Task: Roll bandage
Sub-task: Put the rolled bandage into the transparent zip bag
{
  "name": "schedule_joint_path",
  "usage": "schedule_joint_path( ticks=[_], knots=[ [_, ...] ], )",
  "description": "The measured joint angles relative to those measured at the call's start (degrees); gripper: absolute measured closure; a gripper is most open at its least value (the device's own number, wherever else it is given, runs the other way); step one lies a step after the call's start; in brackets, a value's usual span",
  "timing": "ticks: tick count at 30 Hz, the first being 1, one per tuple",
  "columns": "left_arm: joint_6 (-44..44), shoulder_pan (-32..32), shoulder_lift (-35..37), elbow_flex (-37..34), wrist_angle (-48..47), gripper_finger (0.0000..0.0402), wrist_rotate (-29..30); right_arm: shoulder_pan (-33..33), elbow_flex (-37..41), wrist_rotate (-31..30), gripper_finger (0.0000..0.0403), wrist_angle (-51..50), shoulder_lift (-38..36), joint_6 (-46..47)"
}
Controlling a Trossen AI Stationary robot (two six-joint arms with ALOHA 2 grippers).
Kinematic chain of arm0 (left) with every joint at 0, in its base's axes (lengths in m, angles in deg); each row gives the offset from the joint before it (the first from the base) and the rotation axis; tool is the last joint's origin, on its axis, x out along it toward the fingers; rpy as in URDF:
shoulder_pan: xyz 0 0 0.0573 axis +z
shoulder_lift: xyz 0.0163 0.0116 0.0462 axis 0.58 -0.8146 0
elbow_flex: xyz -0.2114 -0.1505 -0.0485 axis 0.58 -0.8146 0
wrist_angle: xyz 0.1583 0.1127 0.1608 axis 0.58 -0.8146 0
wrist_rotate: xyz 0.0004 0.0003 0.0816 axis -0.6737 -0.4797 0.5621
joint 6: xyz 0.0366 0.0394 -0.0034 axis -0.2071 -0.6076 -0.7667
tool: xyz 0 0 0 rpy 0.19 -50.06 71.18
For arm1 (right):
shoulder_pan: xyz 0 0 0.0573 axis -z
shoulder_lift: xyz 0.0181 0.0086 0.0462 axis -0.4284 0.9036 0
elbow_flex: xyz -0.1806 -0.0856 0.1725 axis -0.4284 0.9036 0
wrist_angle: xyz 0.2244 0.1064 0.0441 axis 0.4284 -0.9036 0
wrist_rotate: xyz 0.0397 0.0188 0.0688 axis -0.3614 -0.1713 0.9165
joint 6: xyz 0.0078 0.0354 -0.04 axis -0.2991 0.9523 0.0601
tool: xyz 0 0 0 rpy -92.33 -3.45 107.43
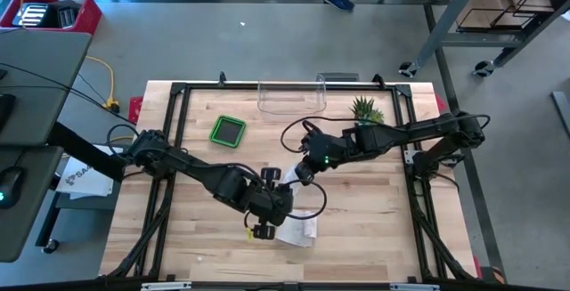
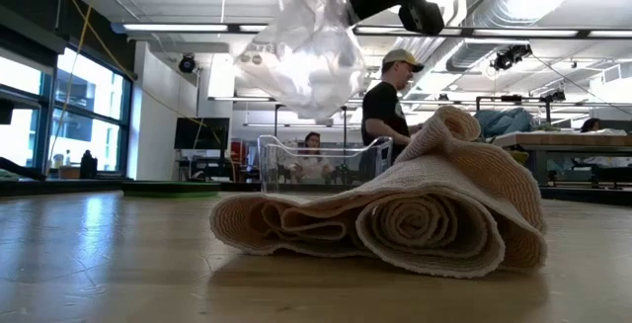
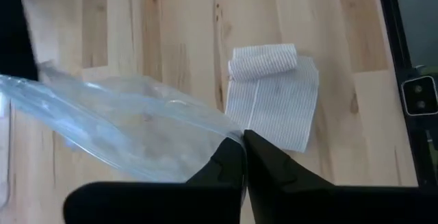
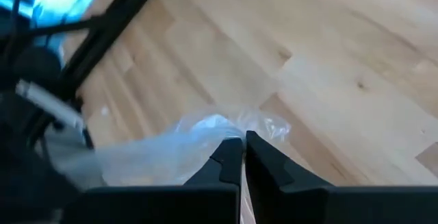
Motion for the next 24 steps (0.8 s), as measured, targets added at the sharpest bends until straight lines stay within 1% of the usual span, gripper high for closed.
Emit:
schedule_joint_path(
  ticks=[6, 9, 13, 17, 19, 22, 24],
  knots=[
    [1.13, -0.40, -0.01, 0.00, 1.45, 0.0400, 0.46, -0.10, -0.02, -8.09, 0.0403, 0.50, 0.00, 6.19],
    [2.39, -0.53, -0.01, 0.00, 2.21, 0.0401, 0.37, -0.13, -0.02, -9.59, 0.0403, 1.51, 0.00, 7.19],
    [2.90, -1.21, -0.01, 0.00, 2.16, 0.0401, 0.05, -0.13, -0.02, -10.03, 0.0403, 2.42, 0.00, 7.21],
    [2.99, -1.35, 0.78, -0.02, -2.16, 0.0401, -0.06, -0.18, -0.02, -6.16, 0.0403, 2.55, 0.00, 1.29],
    [3.76, -0.75, 2.58, -0.04, -2.79, 0.0401, -1.09, -0.89, -0.02, -5.68, 0.0403, 1.56, 0.00, -0.59],
    [4.12, 0.99, 6.21, -0.04, -1.00, 0.0401, -3.85, -1.72, -0.09, -5.89, 0.0403, -0.72, -0.02, -2.06],
    [4.92, 1.65, 8.53, -0.04, 0.53, 0.0401, -3.67, -2.01, -0.17, -6.34, 0.0403, -1.07, -0.10, -2.50]
  ],
)
